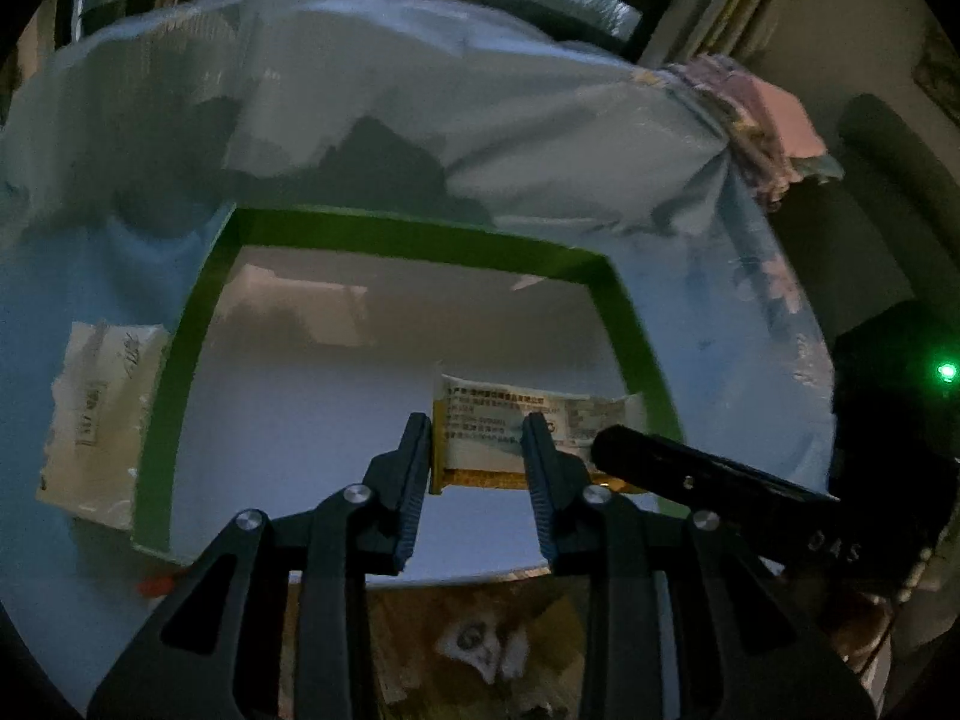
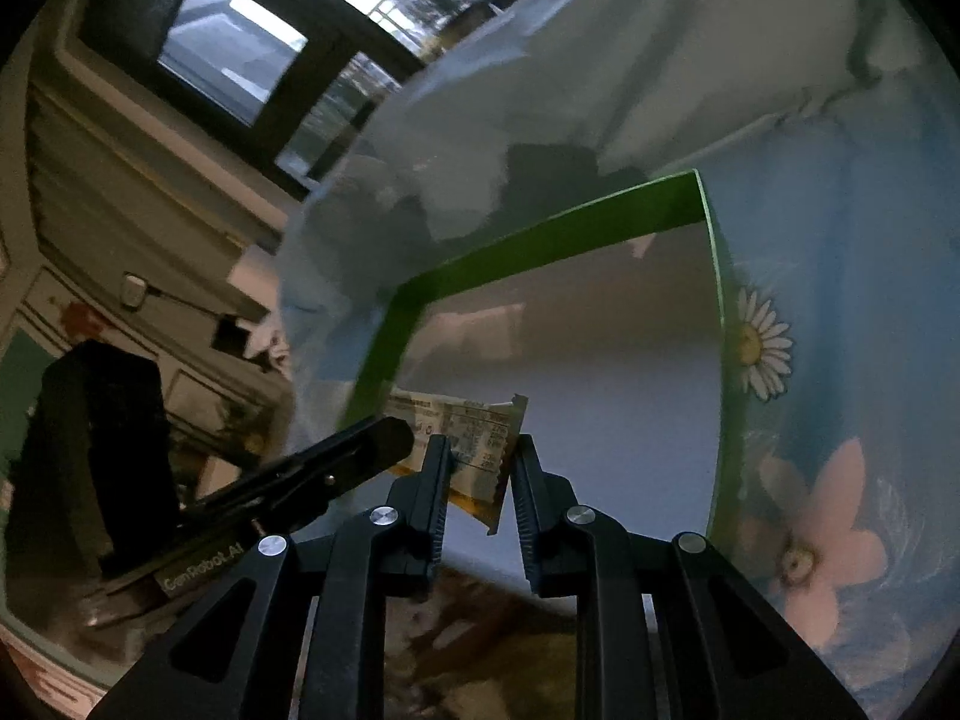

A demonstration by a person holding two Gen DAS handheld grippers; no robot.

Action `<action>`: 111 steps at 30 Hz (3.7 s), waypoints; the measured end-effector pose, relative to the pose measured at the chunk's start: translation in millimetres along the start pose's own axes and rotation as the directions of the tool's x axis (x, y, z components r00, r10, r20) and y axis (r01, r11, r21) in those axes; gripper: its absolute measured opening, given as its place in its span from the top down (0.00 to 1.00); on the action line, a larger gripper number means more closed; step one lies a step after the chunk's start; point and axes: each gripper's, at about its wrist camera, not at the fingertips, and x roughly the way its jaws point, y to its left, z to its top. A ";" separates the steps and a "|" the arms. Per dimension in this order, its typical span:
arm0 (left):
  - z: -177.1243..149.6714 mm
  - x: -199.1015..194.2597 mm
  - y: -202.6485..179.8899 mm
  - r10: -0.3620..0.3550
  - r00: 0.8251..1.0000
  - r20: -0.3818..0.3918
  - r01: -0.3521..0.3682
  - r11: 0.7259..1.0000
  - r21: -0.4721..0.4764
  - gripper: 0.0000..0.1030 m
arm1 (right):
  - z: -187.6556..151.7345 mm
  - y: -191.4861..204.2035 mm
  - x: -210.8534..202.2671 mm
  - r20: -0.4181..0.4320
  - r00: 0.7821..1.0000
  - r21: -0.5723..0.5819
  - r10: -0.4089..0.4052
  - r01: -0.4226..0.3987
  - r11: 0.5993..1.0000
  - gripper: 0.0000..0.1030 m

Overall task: Organize snacks
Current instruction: 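Carry the white bar into the green box and open the right gripper, then grasp the white printed snack packet with the right gripper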

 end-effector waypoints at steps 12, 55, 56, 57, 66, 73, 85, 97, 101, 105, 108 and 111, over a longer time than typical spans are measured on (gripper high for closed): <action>-3.1 -20.0 16.6 0.130 0.991 0.041 -0.129 0.992 -0.012 0.28 | -3.6 20.3 -4.3 0.042 0.986 -0.111 -0.160 0.163 0.980 0.42; -194.9 -150.3 47.4 0.230 0.972 0.053 -0.225 0.971 -0.083 0.00 | -163.7 62.7 -72.0 -0.087 0.994 -0.115 0.071 -0.081 0.990 0.24; -197.9 -147.7 48.5 0.229 0.972 0.046 -0.225 0.971 -0.082 0.00 | -166.8 61.7 -69.3 -0.093 0.992 -0.098 0.082 -0.091 0.991 0.24; -202.0 -144.1 50.7 0.226 0.974 0.035 -0.222 0.971 -0.082 0.00 | -170.0 60.6 -65.1 -0.104 0.990 -0.079 0.095 -0.104 0.991 0.24; -214.1 -123.8 53.6 0.200 0.980 0.016 -0.199 0.979 -0.040 0.00 | -191.9 67.2 -30.1 -0.202 0.968 -0.012 0.151 -0.157 0.988 0.24; -220.6 -108.0 58.5 0.167 0.986 -0.013 -0.167 0.986 -0.005 0.01 | -203.6 78.4 0.0 -0.268 0.953 -0.005 0.143 -0.149 0.989 0.24; -221.6 -92.9 61.4 0.088 0.996 -0.026 -0.087 0.995 0.041 0.06 | -206.6 93.6 31.6 -0.315 0.943 -0.005 0.111 -0.118 0.993 0.28; -221.4 -92.2 57.2 0.023 0.999 -0.025 -0.022 0.999 0.050 0.25 | -201.9 85.4 40.8 -0.311 0.947 0.011 0.078 -0.079 0.997 0.53; -223.7 -93.7 54.0 0.032 0.999 -0.022 -0.031 0.998 0.056 0.27 | -202.9 77.2 37.9 -0.300 0.948 0.039 0.105 -0.098 0.994 0.58; -226.7 -98.7 49.8 0.028 0.999 -0.022 -0.026 0.998 0.057 0.29 | -206.8 79.7 30.5 -0.287 0.952 0.025 0.109 -0.106 0.994 0.59; -228.2 -102.7 42.2 0.030 0.999 -0.025 -0.028 0.997 0.066 0.29 | -210.3 80.8 21.2 -0.287 0.950 0.018 0.120 -0.120 0.993 0.59; -230.8 -110.1 33.2 0.026 1.000 -0.018 -0.025 0.997 0.071 0.29 | -212.3 82.1 9.5 -0.277 0.952 0.017 0.131 -0.131 0.991 0.60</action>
